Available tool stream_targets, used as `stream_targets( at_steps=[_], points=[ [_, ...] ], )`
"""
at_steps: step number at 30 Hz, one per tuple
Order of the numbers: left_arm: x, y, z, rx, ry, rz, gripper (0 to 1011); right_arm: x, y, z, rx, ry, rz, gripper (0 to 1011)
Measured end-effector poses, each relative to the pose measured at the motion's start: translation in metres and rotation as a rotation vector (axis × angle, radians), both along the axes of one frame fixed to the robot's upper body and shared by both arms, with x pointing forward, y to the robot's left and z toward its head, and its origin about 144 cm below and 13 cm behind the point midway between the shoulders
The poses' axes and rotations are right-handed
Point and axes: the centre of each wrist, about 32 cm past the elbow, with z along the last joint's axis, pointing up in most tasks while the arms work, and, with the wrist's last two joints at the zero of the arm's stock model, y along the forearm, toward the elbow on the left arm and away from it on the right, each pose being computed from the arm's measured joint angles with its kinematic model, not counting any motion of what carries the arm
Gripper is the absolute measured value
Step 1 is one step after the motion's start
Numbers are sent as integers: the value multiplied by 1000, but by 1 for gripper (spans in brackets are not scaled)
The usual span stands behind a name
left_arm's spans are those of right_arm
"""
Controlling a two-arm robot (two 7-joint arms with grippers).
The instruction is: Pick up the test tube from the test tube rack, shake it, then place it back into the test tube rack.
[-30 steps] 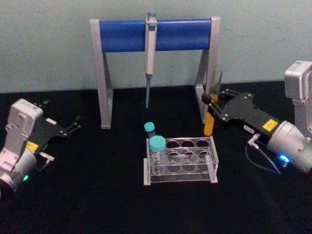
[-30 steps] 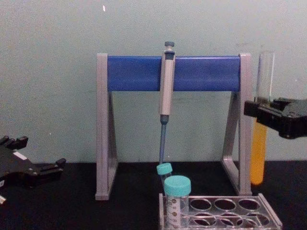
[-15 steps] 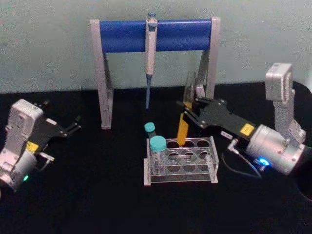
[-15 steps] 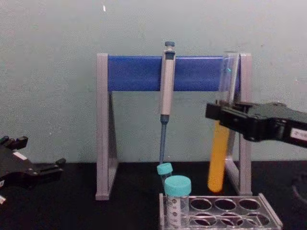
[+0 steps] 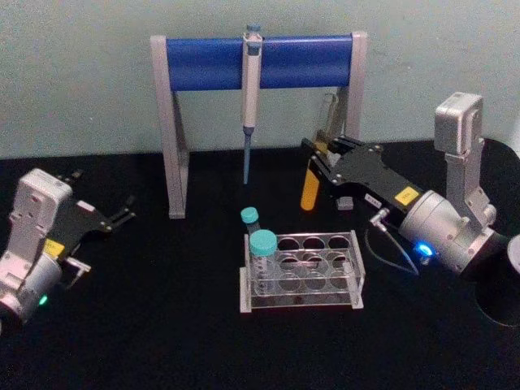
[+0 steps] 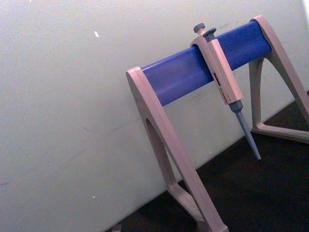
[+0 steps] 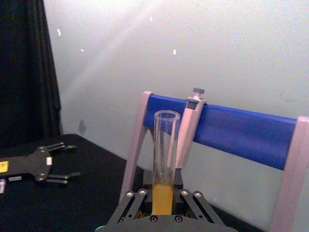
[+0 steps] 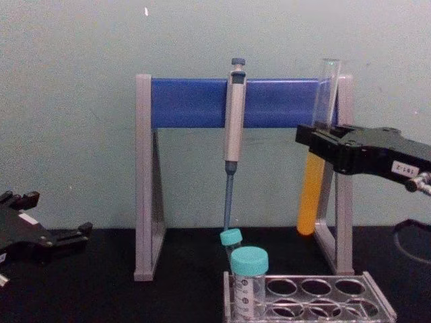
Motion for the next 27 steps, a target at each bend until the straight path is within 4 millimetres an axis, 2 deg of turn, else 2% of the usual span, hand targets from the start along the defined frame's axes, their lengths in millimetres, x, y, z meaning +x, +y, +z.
stream_targets(
  at_steps=[9, 16, 22, 27],
  points=[
    [0, 0, 0, 0, 0, 0, 1001, -3, -10, 1, -33, -6, -45, 230],
    [0, 0, 0, 0, 0, 0, 1001, -15, -25, 6, -113, 13, -65, 230],
    [0, 0, 0, 0, 0, 0, 1001, -29, -33, 13, -168, 57, -12, 230],
    [0, 0, 0, 0, 0, 0, 1001, -33, -31, 17, -148, 96, 67, 230]
  ],
)
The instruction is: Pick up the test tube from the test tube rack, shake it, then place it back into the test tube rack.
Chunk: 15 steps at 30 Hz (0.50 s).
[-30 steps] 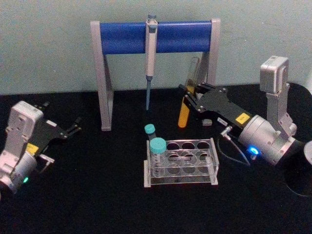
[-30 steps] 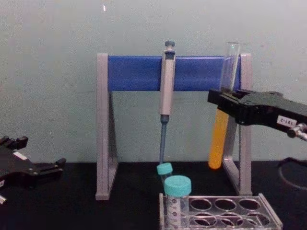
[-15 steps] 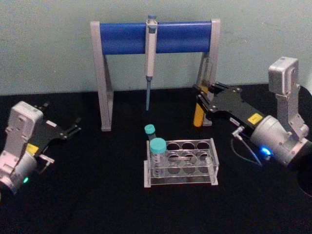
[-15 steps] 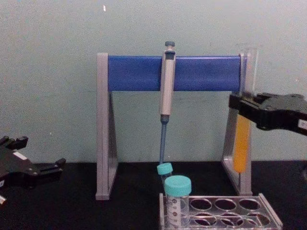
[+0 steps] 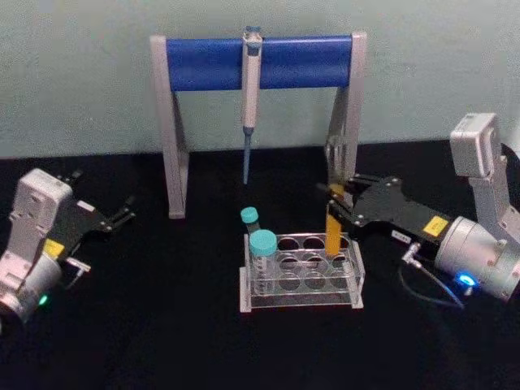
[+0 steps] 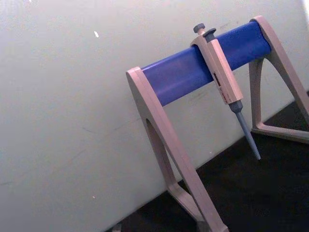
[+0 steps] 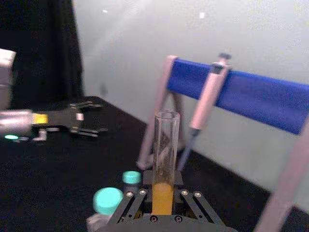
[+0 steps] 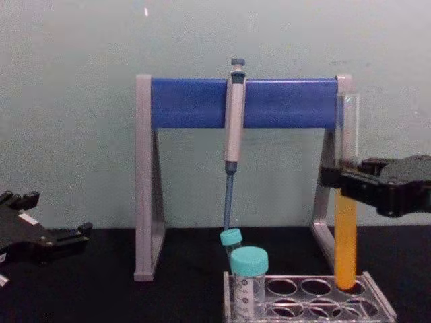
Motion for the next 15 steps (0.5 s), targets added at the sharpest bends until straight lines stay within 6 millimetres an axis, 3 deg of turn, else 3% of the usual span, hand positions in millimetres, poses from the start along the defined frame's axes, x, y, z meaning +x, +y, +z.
stream_targets(
  at_steps=[7, 15],
  points=[
    [0, 0, 0, 0, 0, 0, 1002, 7, 14, -5, 84, 38, 79, 230],
    [0, 0, 0, 0, 0, 0, 1002, 22, 29, -12, 146, -40, 37, 230]
  ],
)
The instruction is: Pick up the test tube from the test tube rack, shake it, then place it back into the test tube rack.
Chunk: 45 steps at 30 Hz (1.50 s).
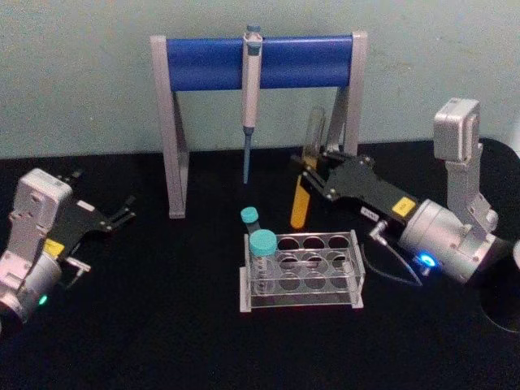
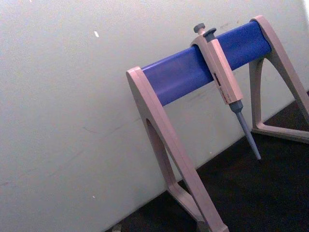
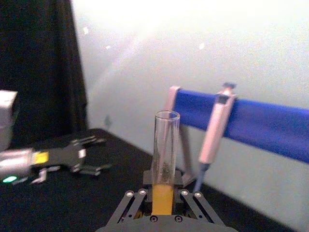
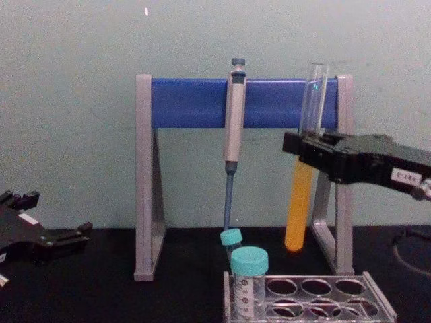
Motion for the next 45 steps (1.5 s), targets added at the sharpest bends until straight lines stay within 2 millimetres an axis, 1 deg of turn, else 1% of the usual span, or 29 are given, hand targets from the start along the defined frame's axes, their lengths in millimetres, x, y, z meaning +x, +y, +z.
stream_targets(
  at_steps=[7, 19, 25, 33, 37, 42, 45],
  points=[
    [0, 0, 0, 0, 0, 0, 1001, 9, 4, -4, 11, -38, -107, 230],
    [0, 0, 0, 0, 0, 0, 1001, 11, 1, -4, -5, -49, -139, 230],
    [0, 0, 0, 0, 0, 0, 1001, 9, -4, -3, -23, -54, -155, 230],
    [0, 0, 0, 0, 0, 0, 1001, -4, -19, 1, -70, -41, -174, 230],
    [0, 0, 0, 0, 0, 0, 1001, -17, -27, 4, -100, -17, -163, 230],
    [0, 0, 0, 0, 0, 0, 1002, -27, -29, 7, -107, 8, -114, 230],
    [0, 0, 0, 0, 0, 0, 1001, -30, -24, 6, -100, 32, -62, 230]
  ],
)
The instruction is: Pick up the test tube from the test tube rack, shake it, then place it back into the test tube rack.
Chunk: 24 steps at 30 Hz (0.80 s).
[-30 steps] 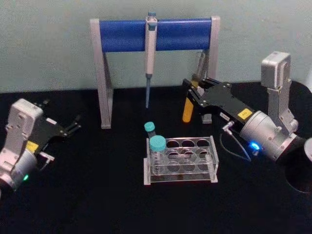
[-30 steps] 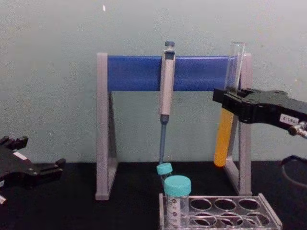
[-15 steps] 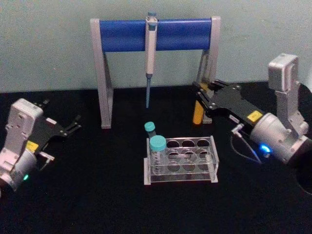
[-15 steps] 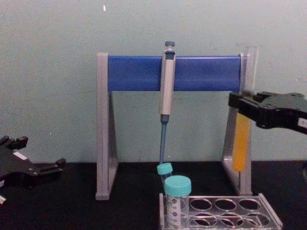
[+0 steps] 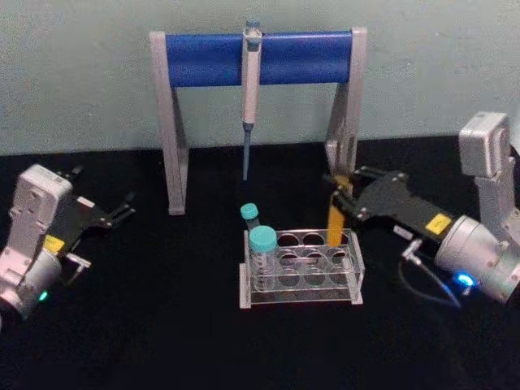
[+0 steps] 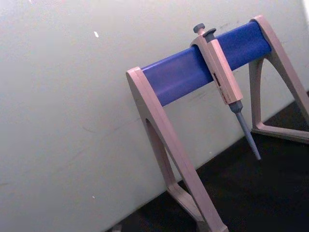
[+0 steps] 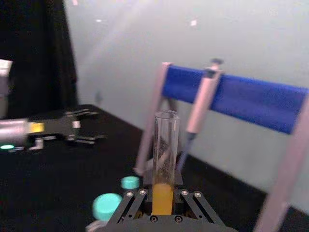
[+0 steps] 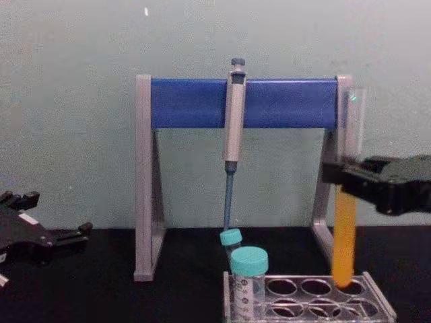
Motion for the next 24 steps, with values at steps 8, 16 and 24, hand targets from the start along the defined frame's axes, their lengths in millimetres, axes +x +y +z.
stream_targets(
  at_steps=[8, 16, 24],
  points=[
    [0, 0, 0, 0, 0, 0, 1002, 6, 18, -2, 46, 27, 87, 230],
    [0, 0, 0, 0, 0, 0, 1001, 26, 32, -7, 94, -29, 49, 230],
    [0, 0, 0, 0, 0, 0, 1001, 36, 34, -11, 94, -63, -56, 230]
  ],
)
